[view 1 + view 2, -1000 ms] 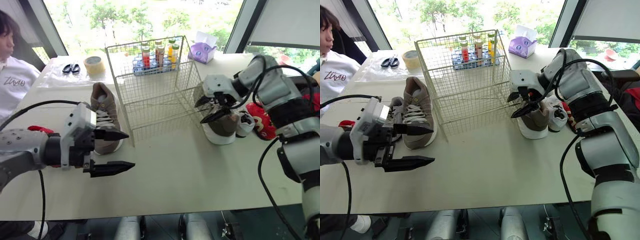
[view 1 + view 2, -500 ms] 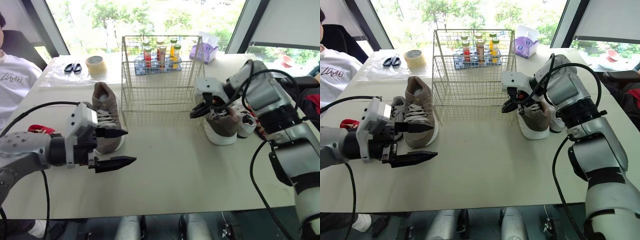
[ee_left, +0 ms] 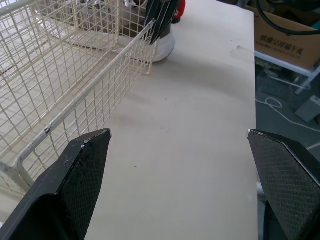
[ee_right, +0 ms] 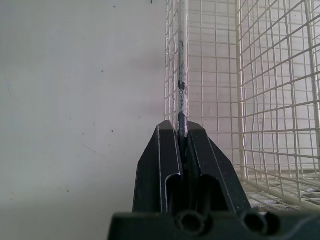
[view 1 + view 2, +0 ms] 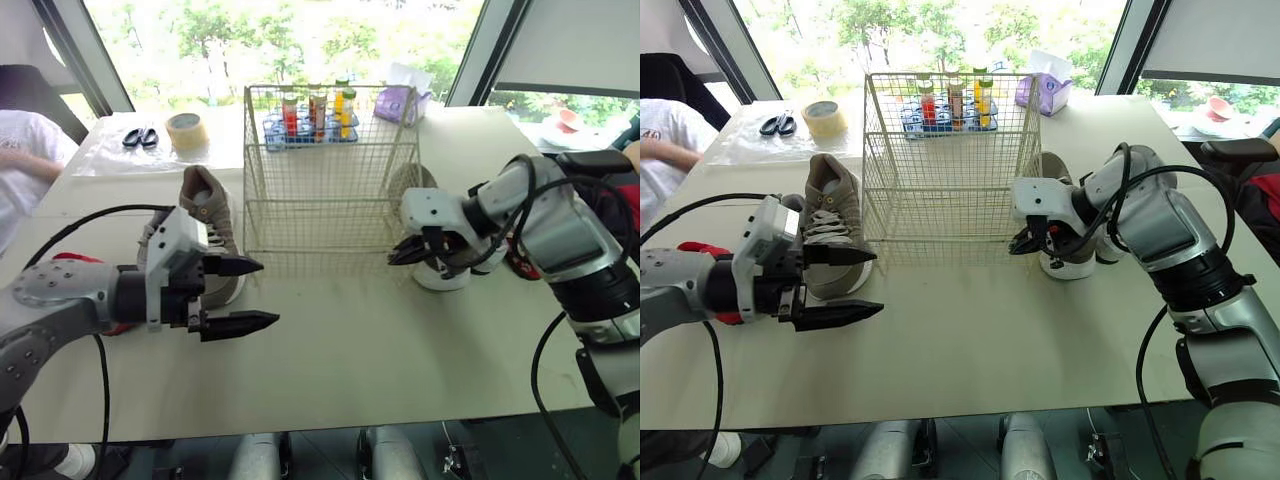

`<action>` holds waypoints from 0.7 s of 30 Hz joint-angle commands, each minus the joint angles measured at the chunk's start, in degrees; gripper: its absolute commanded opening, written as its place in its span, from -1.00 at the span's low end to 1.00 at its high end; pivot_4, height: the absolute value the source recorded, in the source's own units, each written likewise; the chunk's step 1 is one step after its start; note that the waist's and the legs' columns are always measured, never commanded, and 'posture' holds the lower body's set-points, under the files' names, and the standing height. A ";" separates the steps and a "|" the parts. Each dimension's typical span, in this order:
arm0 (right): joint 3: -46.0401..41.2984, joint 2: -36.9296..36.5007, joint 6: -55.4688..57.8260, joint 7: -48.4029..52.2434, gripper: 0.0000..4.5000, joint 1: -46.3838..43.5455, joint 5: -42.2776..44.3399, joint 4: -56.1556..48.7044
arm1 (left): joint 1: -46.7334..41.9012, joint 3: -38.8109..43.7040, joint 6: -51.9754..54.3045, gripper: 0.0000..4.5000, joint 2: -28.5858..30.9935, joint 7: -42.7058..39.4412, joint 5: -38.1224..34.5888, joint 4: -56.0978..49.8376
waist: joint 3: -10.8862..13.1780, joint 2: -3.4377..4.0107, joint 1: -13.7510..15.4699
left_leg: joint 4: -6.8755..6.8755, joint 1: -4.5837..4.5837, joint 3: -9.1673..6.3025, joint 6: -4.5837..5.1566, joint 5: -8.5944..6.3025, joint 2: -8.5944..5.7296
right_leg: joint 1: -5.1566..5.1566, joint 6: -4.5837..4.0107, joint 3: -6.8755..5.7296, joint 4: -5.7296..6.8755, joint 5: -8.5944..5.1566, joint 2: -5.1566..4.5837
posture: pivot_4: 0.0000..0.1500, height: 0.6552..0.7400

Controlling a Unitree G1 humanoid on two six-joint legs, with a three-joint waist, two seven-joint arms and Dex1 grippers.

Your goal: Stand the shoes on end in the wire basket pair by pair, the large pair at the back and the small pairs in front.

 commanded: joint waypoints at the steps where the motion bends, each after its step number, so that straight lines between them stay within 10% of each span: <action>1: -1.30 0.37 -4.61 -0.80 -0.98 -1.08 0.86 -2.30 | -1.03 -0.01 -1.11 1.00 -0.32 -0.53 0.72 0.17 | 0.00 0.00 -0.01 | 0.00 0.00 0.00 0.00 0.00 0.00 | 0.00 0.00 0.00 0.00 0.00 0.00 | 1.00 -0.71; 14: 0.44 3.45 0.94 -3.13 -0.98 -2.54 0.99 -2.32 | -2.45 -1.54 -0.87 1.00 -1.86 -0.12 2.10 0.88 | 0.00 -0.01 -0.03 | 0.02 0.02 -0.01 -0.01 0.00 0.02 | 0.02 0.00 0.01 0.01 0.00 0.02 | 1.00 -0.71; 21: -2.43 -0.31 1.63 -2.59 0.29 -2.31 2.11 -4.04 | -2.20 -1.59 -1.34 1.00 -2.36 -1.26 2.83 2.22 | 0.00 -0.01 0.27 | 0.03 0.02 -0.01 0.00 0.00 0.01 | 0.03 0.00 0.00 0.02 0.00 0.01 | 1.00 -0.71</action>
